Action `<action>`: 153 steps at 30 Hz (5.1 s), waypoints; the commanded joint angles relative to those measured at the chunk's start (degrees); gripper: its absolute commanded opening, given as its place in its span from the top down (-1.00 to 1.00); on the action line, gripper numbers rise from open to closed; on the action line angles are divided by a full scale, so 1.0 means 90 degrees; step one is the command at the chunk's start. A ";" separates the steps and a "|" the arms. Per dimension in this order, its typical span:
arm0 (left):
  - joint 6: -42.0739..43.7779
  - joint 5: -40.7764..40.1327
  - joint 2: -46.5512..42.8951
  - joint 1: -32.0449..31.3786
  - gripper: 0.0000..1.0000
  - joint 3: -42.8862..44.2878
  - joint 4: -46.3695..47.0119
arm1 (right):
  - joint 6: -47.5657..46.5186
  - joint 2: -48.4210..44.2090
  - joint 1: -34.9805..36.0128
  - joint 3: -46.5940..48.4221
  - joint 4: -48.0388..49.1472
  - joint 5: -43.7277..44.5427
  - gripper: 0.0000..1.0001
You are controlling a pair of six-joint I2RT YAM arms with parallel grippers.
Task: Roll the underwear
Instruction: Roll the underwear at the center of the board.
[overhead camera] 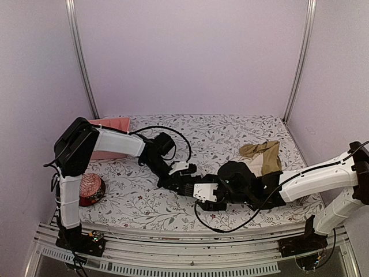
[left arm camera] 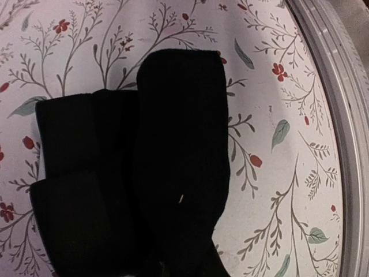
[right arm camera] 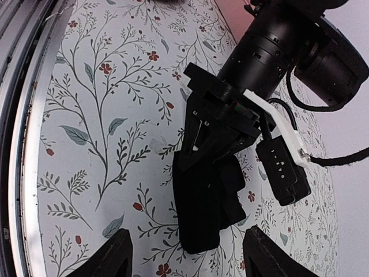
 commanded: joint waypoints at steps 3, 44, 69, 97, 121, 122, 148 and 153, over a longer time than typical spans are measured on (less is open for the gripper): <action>-0.0207 0.0410 0.0499 0.0366 1.00 0.0344 -0.0886 | -0.0387 0.0840 0.0041 0.0528 -0.0044 0.0258 -0.33; -0.0189 0.0425 0.0714 0.0447 1.00 0.0534 -0.1141 | -0.0991 0.3298 -0.0584 0.1522 0.0163 0.0926 0.43; -0.0377 0.0043 -0.1284 0.0788 -0.97 -0.0691 0.0509 | 0.0392 0.3721 -0.0886 0.3674 -0.3807 -0.1684 0.84; 0.0105 0.0919 -0.0178 0.0132 -0.97 -0.0238 -0.0658 | 0.0556 0.4323 -0.1238 0.3982 -0.4185 -0.2015 0.79; -0.0425 0.1906 -0.1016 0.0346 -0.97 -0.1329 0.0209 | 0.0828 0.4161 -0.1295 0.3679 -0.3906 -0.1886 0.77; -0.0617 0.1918 -0.1182 0.0373 -0.97 -0.1545 0.0545 | 0.0837 0.4152 -0.1293 0.3663 -0.3891 -0.1894 0.77; -0.2326 0.2256 -0.2653 0.0864 -0.97 -0.3183 0.2298 | 0.0958 0.4091 -0.1333 0.3631 -0.3952 -0.2108 0.76; -0.2356 0.2326 -0.2404 0.0676 -0.97 -0.3166 0.2410 | 0.0984 0.4119 -0.1334 0.3709 -0.3964 -0.2111 0.76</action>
